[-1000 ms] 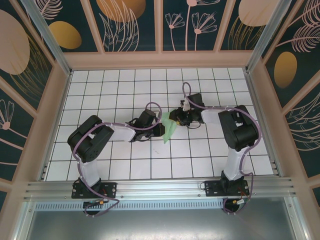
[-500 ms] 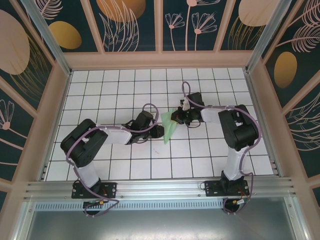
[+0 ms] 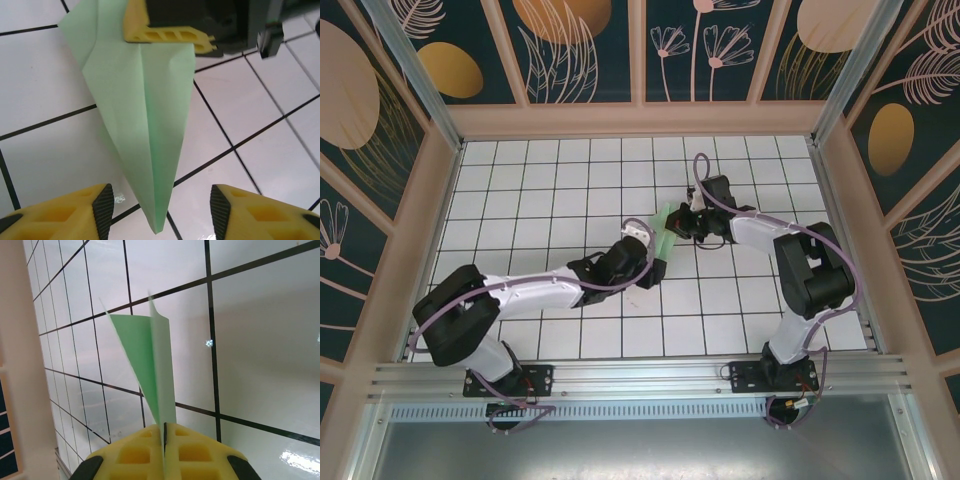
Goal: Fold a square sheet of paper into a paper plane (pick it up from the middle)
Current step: Turn over the paper at the center of the table.
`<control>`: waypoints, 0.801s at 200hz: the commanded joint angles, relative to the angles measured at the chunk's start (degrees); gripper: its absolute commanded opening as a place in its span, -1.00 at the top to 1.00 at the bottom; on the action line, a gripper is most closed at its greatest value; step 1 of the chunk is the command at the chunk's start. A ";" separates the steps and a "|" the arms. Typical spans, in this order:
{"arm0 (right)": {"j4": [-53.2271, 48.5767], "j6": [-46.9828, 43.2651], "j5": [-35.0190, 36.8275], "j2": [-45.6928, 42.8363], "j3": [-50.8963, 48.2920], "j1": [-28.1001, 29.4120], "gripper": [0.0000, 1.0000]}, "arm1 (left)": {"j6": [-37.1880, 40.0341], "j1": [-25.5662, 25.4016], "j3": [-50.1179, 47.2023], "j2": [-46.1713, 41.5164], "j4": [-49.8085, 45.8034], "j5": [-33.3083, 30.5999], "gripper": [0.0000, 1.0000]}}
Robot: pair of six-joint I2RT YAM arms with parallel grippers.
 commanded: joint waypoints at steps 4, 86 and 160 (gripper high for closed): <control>-1.66 1.42 1.02 -1.70 1.46 0.50 0.86 | 4.52 -2.30 3.74 4.10 -7.08 -8.16 -0.29; -0.93 2.68 -0.02 -1.34 1.77 0.57 0.85 | 8.38 -3.67 11.41 14.06 -12.74 -13.51 -0.31; -2.86 2.50 0.73 -2.57 2.73 0.44 0.71 | 9.02 -3.68 10.64 12.48 -9.45 -14.79 0.66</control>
